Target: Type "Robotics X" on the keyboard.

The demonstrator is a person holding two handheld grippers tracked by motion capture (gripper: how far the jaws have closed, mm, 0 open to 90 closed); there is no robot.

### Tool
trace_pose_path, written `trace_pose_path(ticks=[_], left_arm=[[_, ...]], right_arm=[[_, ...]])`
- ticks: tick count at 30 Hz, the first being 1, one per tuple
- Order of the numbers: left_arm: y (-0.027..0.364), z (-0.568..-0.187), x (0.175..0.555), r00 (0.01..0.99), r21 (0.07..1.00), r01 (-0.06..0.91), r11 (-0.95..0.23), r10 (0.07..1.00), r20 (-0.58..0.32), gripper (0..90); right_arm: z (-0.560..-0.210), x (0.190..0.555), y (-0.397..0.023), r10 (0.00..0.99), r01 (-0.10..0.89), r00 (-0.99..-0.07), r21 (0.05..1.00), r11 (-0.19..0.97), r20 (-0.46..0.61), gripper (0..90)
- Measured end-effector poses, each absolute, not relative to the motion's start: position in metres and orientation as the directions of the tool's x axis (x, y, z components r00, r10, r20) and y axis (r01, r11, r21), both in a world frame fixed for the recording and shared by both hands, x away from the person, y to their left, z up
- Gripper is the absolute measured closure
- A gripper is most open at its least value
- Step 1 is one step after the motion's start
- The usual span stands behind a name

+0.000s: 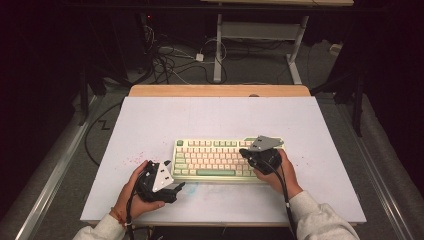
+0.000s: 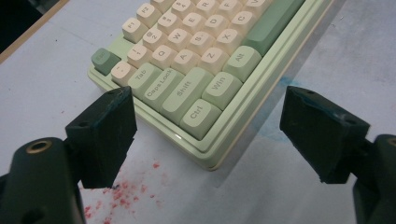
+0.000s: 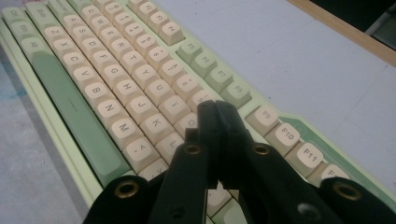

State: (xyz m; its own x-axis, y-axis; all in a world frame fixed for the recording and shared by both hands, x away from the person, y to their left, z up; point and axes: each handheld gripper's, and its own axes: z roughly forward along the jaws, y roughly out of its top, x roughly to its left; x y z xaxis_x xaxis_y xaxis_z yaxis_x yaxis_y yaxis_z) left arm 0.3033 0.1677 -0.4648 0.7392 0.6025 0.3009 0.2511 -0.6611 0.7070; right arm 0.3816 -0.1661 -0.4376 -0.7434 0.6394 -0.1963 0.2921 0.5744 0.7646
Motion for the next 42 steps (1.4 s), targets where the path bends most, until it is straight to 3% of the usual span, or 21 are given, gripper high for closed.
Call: trace_pose_path(ticks=[21, 33, 42], left_arm=[[0.167, -0.466, 0.303, 0.736, 0.699, 0.258, -0.667, 0.604, 0.306, 17.7], [0.167, -0.467, 0.303, 0.739, 0.693, 0.262, -0.672, 0.601, 0.304, 17.6], [0.166, -0.467, 0.304, 0.737, 0.692, 0.266, -0.671, 0.604, 0.304, 17.6]], right_arm=[[-0.451, 0.399, -0.120, 0.605, 0.319, -0.769, 0.699, 0.641, -0.204, 90.0], [-0.451, 0.401, -0.116, 0.592, 0.332, -0.780, 0.666, 0.668, -0.205, 89.9], [-0.443, 0.394, -0.122, 0.609, 0.302, -0.768, 0.726, 0.617, -0.198, 85.0]])
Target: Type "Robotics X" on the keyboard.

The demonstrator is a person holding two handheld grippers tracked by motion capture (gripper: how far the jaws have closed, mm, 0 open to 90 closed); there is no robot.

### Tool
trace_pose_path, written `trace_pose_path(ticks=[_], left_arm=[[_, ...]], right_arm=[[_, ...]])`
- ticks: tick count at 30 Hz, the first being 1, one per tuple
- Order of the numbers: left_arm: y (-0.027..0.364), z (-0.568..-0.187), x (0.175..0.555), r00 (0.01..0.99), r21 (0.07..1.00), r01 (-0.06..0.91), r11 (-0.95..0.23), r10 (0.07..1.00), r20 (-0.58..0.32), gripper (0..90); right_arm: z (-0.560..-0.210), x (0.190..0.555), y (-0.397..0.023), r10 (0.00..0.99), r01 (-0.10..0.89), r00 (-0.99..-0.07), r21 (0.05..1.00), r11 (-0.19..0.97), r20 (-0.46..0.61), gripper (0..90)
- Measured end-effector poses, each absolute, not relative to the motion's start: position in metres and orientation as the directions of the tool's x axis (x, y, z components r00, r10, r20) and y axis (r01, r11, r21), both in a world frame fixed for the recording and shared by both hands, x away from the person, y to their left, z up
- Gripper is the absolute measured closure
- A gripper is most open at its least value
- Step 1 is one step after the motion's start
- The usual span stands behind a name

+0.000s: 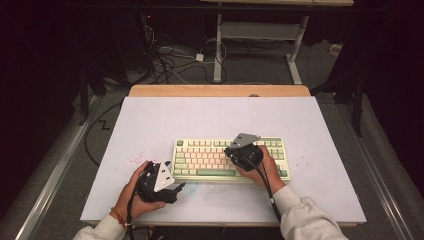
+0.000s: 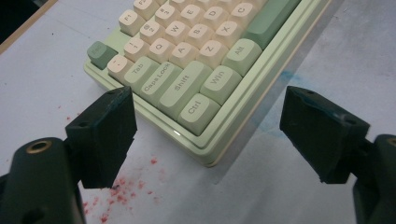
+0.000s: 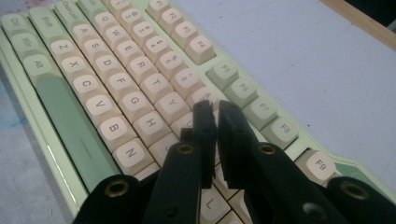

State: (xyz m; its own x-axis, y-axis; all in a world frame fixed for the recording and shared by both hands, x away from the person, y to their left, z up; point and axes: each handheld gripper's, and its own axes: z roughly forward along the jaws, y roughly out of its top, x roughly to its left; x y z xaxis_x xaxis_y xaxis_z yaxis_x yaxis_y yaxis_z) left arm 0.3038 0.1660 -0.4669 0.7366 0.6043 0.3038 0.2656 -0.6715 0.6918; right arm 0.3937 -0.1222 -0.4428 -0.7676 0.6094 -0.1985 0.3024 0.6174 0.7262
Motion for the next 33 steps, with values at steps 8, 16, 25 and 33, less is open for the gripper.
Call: trace_pose_path(ticks=[8, 16, 25, 33], left_arm=[[0.166, -0.468, 0.305, 0.737, 0.689, 0.272, -0.672, 0.606, 0.300, 17.6], [0.165, -0.469, 0.306, 0.740, 0.684, 0.274, -0.676, 0.602, 0.300, 17.7], [0.165, -0.469, 0.306, 0.737, 0.686, 0.282, -0.671, 0.609, 0.293, 18.3], [0.168, -0.465, 0.306, 0.739, 0.706, 0.285, -0.648, 0.618, 0.269, 18.8]], right_arm=[[-0.434, 0.387, -0.130, 0.635, 0.267, -0.746, 0.784, 0.561, -0.200, 69.5], [-0.426, 0.382, -0.138, 0.666, 0.239, -0.720, 0.830, 0.503, -0.196, 44.8], [-0.418, 0.375, -0.148, 0.698, 0.213, -0.683, 0.855, 0.473, -0.216, 28.0], [-0.413, 0.366, -0.160, 0.704, 0.188, -0.670, 0.864, 0.467, -0.235, 24.7]])
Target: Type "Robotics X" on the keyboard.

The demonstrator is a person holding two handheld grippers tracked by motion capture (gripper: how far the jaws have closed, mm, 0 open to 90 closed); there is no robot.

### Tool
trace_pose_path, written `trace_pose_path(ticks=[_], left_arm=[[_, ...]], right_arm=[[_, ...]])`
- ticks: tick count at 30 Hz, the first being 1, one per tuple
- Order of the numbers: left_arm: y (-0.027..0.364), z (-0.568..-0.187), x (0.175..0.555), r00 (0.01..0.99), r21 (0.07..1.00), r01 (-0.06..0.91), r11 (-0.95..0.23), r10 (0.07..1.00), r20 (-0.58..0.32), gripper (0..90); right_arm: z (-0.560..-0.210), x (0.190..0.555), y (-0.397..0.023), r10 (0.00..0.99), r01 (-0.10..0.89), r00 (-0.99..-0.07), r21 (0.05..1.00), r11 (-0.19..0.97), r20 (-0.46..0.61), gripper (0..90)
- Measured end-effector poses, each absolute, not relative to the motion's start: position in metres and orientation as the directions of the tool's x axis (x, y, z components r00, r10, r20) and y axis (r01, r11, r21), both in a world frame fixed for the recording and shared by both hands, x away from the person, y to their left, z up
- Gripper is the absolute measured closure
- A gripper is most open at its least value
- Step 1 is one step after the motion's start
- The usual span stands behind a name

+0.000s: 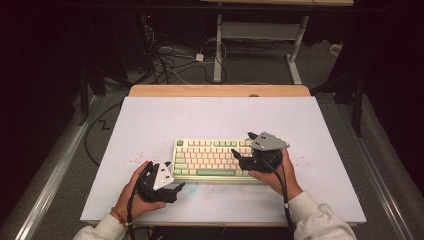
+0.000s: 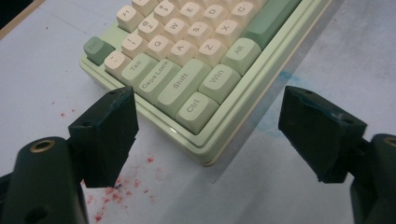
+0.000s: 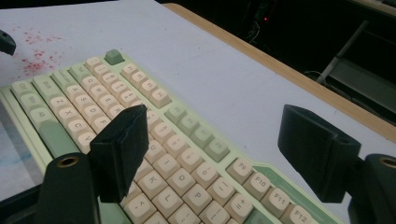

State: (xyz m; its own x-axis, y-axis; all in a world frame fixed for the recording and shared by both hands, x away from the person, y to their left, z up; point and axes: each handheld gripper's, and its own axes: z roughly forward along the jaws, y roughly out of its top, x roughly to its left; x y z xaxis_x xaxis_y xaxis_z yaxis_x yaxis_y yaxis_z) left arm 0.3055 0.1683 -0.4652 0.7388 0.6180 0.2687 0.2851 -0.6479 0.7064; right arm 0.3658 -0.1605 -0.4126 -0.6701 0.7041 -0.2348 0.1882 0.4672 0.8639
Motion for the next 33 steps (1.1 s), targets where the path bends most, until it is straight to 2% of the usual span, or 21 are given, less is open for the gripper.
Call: trace_pose_path(ticks=[5, 11, 19, 22, 24, 33], left_arm=[[0.170, -0.462, 0.306, 0.727, 0.722, 0.300, -0.623, 0.640, 0.249, 22.3], [0.172, -0.458, 0.306, 0.734, 0.731, 0.299, -0.614, 0.638, 0.235, 36.1], [0.179, -0.450, 0.308, 0.769, 0.763, 0.321, -0.561, 0.625, 0.136, 74.5], [0.178, -0.447, 0.309, 0.778, 0.766, 0.320, -0.558, 0.616, 0.123, 83.1], [0.175, -0.447, 0.309, 0.786, 0.757, 0.320, -0.570, 0.606, 0.124, 87.1], [0.156, -0.444, 0.322, 0.805, 0.724, 0.339, -0.600, 0.584, 0.107, 87.4]], right_arm=[[-0.412, 0.360, -0.169, 0.710, 0.175, -0.656, 0.863, 0.474, -0.256, 24.7], [-0.413, 0.351, -0.180, 0.712, 0.172, -0.650, 0.860, 0.480, -0.267, 24.7], [-0.416, 0.337, -0.195, 0.718, 0.180, -0.637, 0.852, 0.493, -0.281, 24.8], [-0.419, 0.330, -0.200, 0.718, 0.172, -0.627, 0.846, 0.504, -0.301, 25.0], [-0.421, 0.326, -0.205, 0.726, 0.168, -0.616, 0.850, 0.499, -0.304, 25.4], [-0.426, 0.307, -0.225, 0.744, 0.186, -0.593, 0.846, 0.499, -0.308, 25.5]])
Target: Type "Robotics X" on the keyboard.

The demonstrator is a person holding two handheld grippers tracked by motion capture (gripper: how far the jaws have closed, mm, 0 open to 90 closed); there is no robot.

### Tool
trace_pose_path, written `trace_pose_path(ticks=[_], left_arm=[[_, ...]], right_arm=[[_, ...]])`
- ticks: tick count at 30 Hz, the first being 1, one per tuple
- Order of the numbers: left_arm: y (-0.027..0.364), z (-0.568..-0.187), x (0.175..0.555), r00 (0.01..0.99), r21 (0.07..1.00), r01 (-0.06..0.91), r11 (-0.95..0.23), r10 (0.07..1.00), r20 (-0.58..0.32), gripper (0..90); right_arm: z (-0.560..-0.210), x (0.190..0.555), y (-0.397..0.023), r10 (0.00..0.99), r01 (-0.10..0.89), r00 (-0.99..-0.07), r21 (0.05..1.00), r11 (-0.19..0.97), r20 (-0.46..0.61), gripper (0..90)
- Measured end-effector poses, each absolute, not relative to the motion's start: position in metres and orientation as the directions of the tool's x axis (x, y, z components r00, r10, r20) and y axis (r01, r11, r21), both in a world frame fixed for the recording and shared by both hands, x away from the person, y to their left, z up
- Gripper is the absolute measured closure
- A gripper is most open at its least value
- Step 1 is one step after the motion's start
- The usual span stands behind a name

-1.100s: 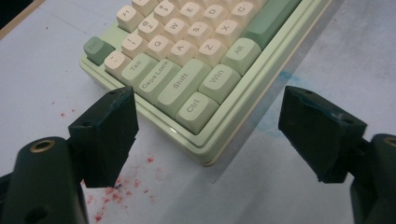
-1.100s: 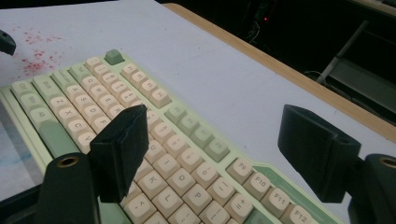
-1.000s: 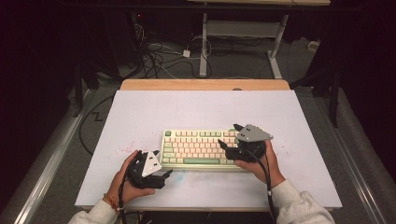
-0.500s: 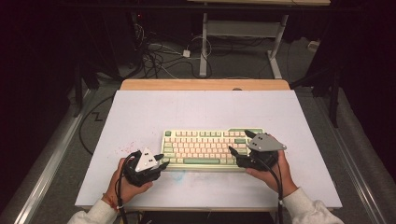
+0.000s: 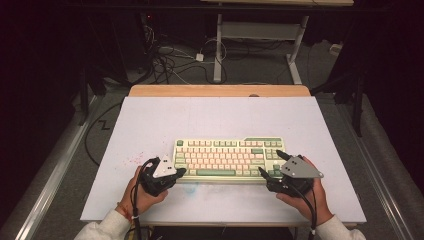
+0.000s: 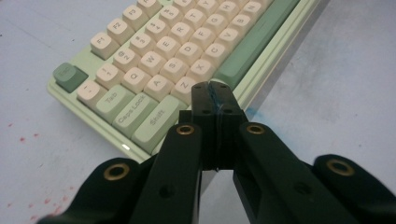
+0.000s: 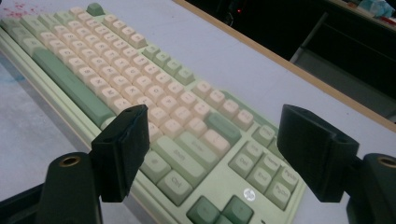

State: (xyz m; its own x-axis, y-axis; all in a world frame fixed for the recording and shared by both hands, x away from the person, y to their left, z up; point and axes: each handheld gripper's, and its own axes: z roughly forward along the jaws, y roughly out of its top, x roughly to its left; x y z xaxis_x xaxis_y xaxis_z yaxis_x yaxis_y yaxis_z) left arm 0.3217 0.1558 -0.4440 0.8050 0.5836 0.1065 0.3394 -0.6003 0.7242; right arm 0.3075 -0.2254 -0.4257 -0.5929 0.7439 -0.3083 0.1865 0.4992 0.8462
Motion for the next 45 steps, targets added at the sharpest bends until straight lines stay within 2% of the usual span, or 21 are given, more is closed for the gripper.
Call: trace_pose_path(ticks=[10, 22, 45], left_arm=[[0.125, -0.442, 0.339, 0.823, 0.686, 0.347, -0.640, 0.559, 0.105, 87.4], [0.103, -0.445, 0.357, 0.824, 0.651, 0.362, -0.667, 0.556, 0.111, 87.3], [0.090, -0.449, 0.366, 0.821, 0.629, 0.364, -0.686, 0.556, 0.131, 86.0]], right_arm=[[-0.434, 0.293, -0.245, 0.754, 0.216, -0.582, 0.835, 0.506, -0.306, 25.4], [-0.439, 0.285, -0.250, 0.748, 0.227, -0.591, 0.828, 0.513, -0.301, 25.2], [-0.445, 0.286, -0.245, 0.722, 0.232, -0.619, 0.805, 0.546, -0.311, 25.4]])
